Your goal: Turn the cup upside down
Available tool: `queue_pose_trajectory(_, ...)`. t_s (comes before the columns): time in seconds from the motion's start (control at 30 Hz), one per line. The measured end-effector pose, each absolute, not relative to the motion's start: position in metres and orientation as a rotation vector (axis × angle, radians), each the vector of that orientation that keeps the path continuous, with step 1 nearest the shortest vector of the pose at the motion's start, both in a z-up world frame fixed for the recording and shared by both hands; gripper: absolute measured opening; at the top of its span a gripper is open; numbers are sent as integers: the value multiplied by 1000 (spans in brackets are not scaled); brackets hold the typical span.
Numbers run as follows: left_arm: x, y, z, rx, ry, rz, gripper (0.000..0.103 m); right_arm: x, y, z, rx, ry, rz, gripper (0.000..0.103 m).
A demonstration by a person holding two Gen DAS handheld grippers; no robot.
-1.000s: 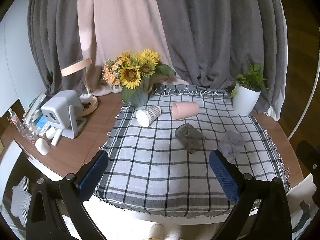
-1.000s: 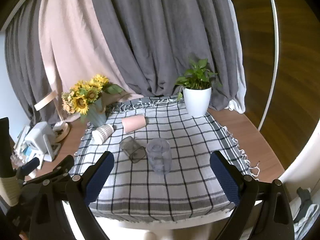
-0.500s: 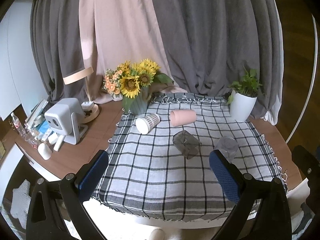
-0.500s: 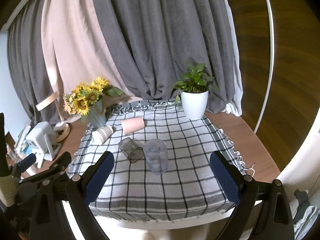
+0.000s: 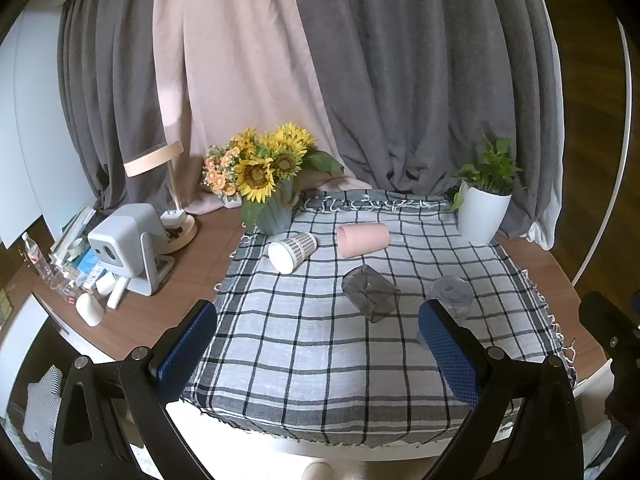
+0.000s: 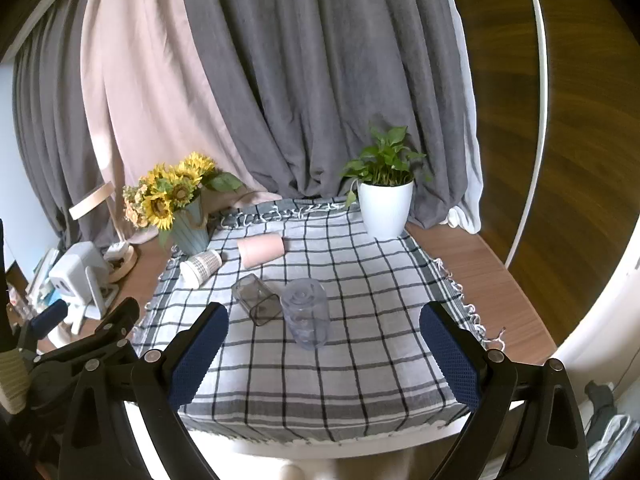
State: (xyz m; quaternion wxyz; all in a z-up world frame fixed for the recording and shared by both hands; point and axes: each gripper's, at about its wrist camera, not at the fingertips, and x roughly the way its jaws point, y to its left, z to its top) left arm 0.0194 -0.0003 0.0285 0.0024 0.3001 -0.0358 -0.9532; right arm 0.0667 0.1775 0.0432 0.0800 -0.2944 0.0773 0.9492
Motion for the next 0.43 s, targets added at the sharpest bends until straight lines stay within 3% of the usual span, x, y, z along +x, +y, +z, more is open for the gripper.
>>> queue_pose_trajectory(0.43, 16, 1, 28, 933, -118, -2988, 103, 63, 177, 41, -888, 221, 2839, 97)
